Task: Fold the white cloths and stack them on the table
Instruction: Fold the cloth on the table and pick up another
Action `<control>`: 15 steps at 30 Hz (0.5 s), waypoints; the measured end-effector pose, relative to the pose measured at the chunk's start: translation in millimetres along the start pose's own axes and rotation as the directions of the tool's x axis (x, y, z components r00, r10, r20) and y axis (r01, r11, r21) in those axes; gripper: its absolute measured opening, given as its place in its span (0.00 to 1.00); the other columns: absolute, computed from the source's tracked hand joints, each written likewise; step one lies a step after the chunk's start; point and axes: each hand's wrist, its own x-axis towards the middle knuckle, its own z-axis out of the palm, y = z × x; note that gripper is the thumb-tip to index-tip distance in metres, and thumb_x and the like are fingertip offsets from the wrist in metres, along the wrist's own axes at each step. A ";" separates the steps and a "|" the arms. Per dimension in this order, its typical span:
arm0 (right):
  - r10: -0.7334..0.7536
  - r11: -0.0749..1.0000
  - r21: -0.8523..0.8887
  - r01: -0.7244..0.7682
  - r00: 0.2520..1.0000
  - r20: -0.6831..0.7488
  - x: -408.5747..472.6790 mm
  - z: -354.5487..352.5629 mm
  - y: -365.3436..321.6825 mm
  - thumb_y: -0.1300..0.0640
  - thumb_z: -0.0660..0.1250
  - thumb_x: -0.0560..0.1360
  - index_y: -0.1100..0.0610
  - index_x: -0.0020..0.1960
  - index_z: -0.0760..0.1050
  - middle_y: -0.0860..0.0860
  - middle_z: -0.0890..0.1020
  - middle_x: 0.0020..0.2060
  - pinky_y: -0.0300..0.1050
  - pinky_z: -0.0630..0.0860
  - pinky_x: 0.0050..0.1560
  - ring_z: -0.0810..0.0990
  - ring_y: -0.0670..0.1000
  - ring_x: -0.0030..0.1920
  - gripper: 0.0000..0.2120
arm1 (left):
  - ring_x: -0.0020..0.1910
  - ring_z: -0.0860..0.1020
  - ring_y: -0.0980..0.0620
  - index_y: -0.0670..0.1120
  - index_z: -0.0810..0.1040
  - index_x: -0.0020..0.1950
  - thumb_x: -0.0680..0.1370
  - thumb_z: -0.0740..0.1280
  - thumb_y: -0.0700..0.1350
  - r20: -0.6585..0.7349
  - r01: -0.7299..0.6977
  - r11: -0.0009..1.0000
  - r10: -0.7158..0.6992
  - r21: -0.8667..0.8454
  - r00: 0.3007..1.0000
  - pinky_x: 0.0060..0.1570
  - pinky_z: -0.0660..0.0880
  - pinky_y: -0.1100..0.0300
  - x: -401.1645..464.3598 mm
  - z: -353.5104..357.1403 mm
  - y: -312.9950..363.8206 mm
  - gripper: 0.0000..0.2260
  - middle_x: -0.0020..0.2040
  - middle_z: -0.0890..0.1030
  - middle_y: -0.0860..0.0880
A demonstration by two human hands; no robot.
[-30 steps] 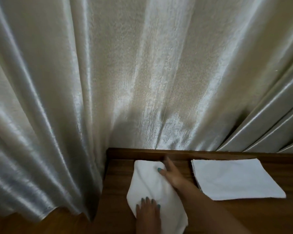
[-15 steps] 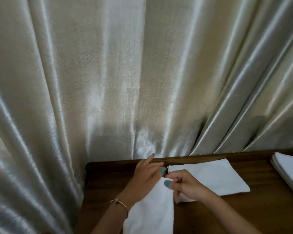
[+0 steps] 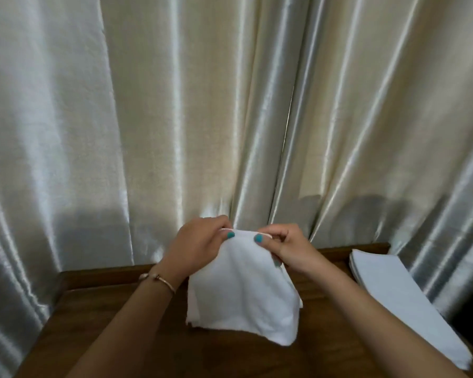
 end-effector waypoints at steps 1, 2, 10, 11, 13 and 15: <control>-0.011 0.993 -0.115 0.012 1.000 0.006 -2.6 -9.8 2.3 0.45 0.71 0.72 0.41 0.47 0.83 0.61 0.82 0.33 0.48 0.73 0.36 0.76 0.53 0.31 0.05 | 0.39 0.77 0.53 0.54 0.74 0.45 0.77 0.54 0.55 0.002 0.037 0.999 -0.037 0.004 0.999 0.41 0.73 0.54 2.7 1.9 11.8 0.11 0.39 0.80 0.55; -0.020 0.962 -0.271 0.024 1.000 0.017 -6.3 -19.1 3.8 0.41 0.70 0.70 0.37 0.49 0.81 0.50 0.82 0.31 0.48 0.73 0.37 0.76 0.46 0.30 0.08 | 0.38 0.77 0.52 0.53 0.73 0.45 0.77 0.54 0.54 0.006 0.070 0.997 -0.070 -0.007 0.998 0.40 0.73 0.54 4.6 3.0 22.3 0.10 0.38 0.80 0.55; -0.362 0.612 -0.739 0.282 0.931 0.056 -31.8 -39.3 12.2 0.39 0.70 0.69 0.39 0.68 0.70 0.42 0.71 0.65 0.43 0.69 0.60 0.70 0.45 0.59 0.28 | 0.38 0.75 0.56 0.54 0.71 0.43 0.80 0.59 0.45 0.145 0.058 0.987 -0.036 -0.149 0.989 0.41 0.71 0.59 6.0 11.5 67.2 0.07 0.37 0.77 0.55; -0.330 0.672 -0.678 0.296 0.940 0.083 -33.0 -34.9 8.3 0.40 0.72 0.68 0.38 0.72 0.63 0.40 0.67 0.68 0.38 0.63 0.64 0.67 0.42 0.64 0.35 | 0.39 0.75 0.56 0.52 0.73 0.44 0.80 0.60 0.44 0.185 0.020 0.991 0.005 -0.132 0.983 0.42 0.72 0.59 8.1 12.0 72.6 0.06 0.38 0.77 0.55; -0.280 0.818 -0.492 0.297 0.954 0.109 -33.9 -24.2 -3.9 0.45 0.76 0.66 0.40 0.73 0.62 0.38 0.68 0.67 0.33 0.61 0.66 0.67 0.40 0.66 0.39 | 0.40 0.76 0.56 0.47 0.77 0.46 0.79 0.62 0.44 0.250 -0.011 0.989 0.048 -0.147 0.967 0.44 0.73 0.60 11.6 14.8 82.3 0.05 0.41 0.79 0.55; -0.201 0.916 -0.343 0.208 0.978 0.056 -29.0 -18.9 -14.3 0.55 0.78 0.67 0.46 0.68 0.71 0.42 0.79 0.54 0.33 0.71 0.56 0.76 0.38 0.53 0.32 | 0.43 0.77 0.57 0.46 0.79 0.49 0.79 0.62 0.44 0.241 0.085 0.961 -0.020 -0.262 0.970 0.46 0.73 0.64 12.0 21.1 87.2 0.06 0.44 0.79 0.55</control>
